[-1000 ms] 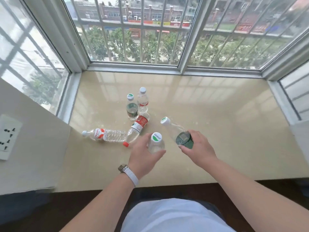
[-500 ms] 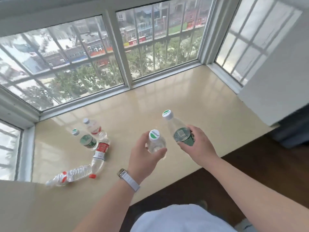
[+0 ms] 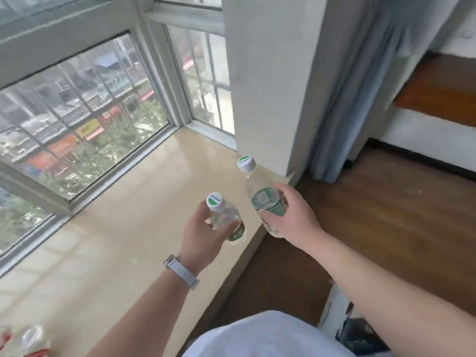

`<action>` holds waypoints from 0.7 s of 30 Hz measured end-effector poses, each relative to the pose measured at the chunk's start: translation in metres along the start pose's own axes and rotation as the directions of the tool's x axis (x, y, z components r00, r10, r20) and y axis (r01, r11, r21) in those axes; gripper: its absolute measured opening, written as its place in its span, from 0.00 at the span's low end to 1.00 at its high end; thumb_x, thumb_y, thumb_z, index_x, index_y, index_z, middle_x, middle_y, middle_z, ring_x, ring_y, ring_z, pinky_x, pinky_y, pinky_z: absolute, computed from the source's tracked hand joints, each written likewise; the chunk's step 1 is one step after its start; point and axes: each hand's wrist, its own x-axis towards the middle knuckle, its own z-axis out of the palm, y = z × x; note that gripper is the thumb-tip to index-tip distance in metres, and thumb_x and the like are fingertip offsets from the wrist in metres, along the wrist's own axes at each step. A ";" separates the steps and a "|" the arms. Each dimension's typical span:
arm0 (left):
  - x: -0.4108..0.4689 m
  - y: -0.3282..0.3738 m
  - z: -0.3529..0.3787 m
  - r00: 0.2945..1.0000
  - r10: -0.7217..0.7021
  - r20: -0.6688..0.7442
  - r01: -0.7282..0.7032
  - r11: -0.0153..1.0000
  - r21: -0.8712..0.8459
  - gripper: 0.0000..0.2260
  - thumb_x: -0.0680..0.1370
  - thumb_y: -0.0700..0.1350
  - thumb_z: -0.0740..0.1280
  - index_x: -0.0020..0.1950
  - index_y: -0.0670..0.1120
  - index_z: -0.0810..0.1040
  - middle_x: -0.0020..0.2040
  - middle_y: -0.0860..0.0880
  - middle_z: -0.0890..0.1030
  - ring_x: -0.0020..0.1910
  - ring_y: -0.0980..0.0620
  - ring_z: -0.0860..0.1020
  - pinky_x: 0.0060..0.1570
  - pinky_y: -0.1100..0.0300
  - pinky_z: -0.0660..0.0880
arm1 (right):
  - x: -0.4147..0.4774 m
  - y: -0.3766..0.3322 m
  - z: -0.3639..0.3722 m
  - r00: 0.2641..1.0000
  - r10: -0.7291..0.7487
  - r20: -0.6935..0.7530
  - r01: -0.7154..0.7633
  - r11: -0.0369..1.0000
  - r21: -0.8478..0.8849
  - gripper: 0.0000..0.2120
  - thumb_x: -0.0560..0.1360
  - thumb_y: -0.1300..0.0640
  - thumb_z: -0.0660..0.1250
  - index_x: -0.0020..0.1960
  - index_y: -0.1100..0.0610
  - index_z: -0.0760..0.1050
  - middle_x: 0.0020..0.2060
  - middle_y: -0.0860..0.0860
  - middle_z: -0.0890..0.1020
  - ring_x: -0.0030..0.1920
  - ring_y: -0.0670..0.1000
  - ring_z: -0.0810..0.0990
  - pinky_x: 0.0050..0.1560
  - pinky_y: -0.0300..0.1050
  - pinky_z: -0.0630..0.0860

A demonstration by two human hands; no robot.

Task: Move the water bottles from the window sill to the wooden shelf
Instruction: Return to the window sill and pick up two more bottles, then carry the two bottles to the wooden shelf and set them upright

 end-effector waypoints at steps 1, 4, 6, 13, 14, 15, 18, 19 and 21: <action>0.009 0.011 0.015 0.999 0.019 0.035 -0.019 1.000 -0.002 0.21 0.70 0.48 0.79 0.60 0.52 0.77 0.52 0.56 0.84 0.48 0.59 0.83 0.49 0.60 0.80 | 0.001 0.008 -0.015 0.999 0.022 -0.046 -0.022 1.000 0.016 0.27 0.65 0.44 0.75 0.61 0.46 0.71 0.53 0.41 0.77 0.51 0.41 0.75 0.49 0.33 0.69; 0.032 0.039 0.056 0.987 0.083 0.136 -0.081 0.997 -0.016 0.20 0.70 0.46 0.79 0.60 0.51 0.78 0.51 0.55 0.84 0.46 0.61 0.82 0.44 0.69 0.77 | 0.001 0.028 -0.054 0.982 0.087 -0.170 -0.075 0.994 0.076 0.27 0.62 0.40 0.72 0.60 0.44 0.72 0.53 0.40 0.78 0.53 0.41 0.76 0.53 0.40 0.73; 0.045 0.055 0.081 0.971 0.121 0.208 -0.119 0.993 -0.018 0.19 0.70 0.46 0.79 0.59 0.52 0.78 0.50 0.56 0.84 0.46 0.62 0.82 0.43 0.71 0.76 | -0.002 0.040 -0.077 0.964 0.124 -0.234 -0.103 0.990 0.101 0.27 0.62 0.40 0.71 0.60 0.44 0.71 0.54 0.42 0.79 0.54 0.43 0.77 0.55 0.44 0.74; 0.087 0.099 0.165 0.875 0.226 0.429 -0.242 0.970 -0.018 0.19 0.68 0.52 0.77 0.57 0.57 0.78 0.50 0.59 0.84 0.49 0.62 0.81 0.47 0.66 0.75 | -0.015 0.077 -0.141 0.873 0.278 -0.401 -0.230 0.959 0.165 0.25 0.67 0.45 0.74 0.61 0.39 0.69 0.52 0.35 0.78 0.52 0.38 0.77 0.49 0.34 0.71; 0.094 0.105 0.178 0.860 0.236 0.452 -0.257 0.966 -0.017 0.19 0.67 0.54 0.76 0.57 0.57 0.78 0.51 0.59 0.83 0.50 0.62 0.81 0.47 0.65 0.75 | -0.015 0.083 -0.149 0.852 0.305 -0.426 -0.260 0.952 0.161 0.25 0.67 0.43 0.74 0.61 0.39 0.69 0.52 0.34 0.78 0.51 0.38 0.77 0.49 0.35 0.72; 0.102 0.110 0.190 0.845 0.243 0.476 -0.268 0.963 -0.015 0.20 0.67 0.56 0.75 0.57 0.57 0.78 0.51 0.59 0.83 0.50 0.63 0.80 0.47 0.65 0.75 | -0.014 0.089 -0.157 0.830 0.332 -0.448 -0.290 0.943 0.161 0.26 0.66 0.42 0.73 0.62 0.39 0.68 0.52 0.34 0.78 0.51 0.38 0.77 0.49 0.37 0.73; 0.128 0.125 0.229 0.792 0.259 0.553 -0.313 0.950 0.003 0.21 0.65 0.60 0.73 0.57 0.58 0.78 0.50 0.60 0.83 0.49 0.64 0.80 0.45 0.66 0.74 | -0.007 0.108 -0.178 0.765 0.406 -0.500 -0.374 0.912 0.167 0.30 0.65 0.37 0.70 0.65 0.39 0.67 0.54 0.36 0.77 0.52 0.42 0.78 0.49 0.42 0.75; 0.138 0.130 0.243 0.775 0.257 0.577 -0.318 0.948 0.004 0.22 0.65 0.59 0.73 0.57 0.57 0.78 0.51 0.60 0.83 0.49 0.65 0.80 0.46 0.66 0.74 | -0.001 0.115 -0.184 0.743 0.426 -0.517 -0.398 0.901 0.170 0.31 0.64 0.36 0.70 0.65 0.40 0.67 0.54 0.37 0.77 0.51 0.43 0.78 0.49 0.44 0.76; 0.166 0.138 0.273 0.731 0.246 0.636 -0.312 0.950 -0.009 0.21 0.66 0.56 0.76 0.58 0.57 0.78 0.51 0.60 0.83 0.50 0.63 0.81 0.48 0.64 0.75 | 0.017 0.131 -0.199 0.693 0.466 -0.550 -0.440 0.878 0.189 0.31 0.65 0.36 0.70 0.66 0.40 0.66 0.55 0.39 0.78 0.51 0.45 0.79 0.49 0.46 0.78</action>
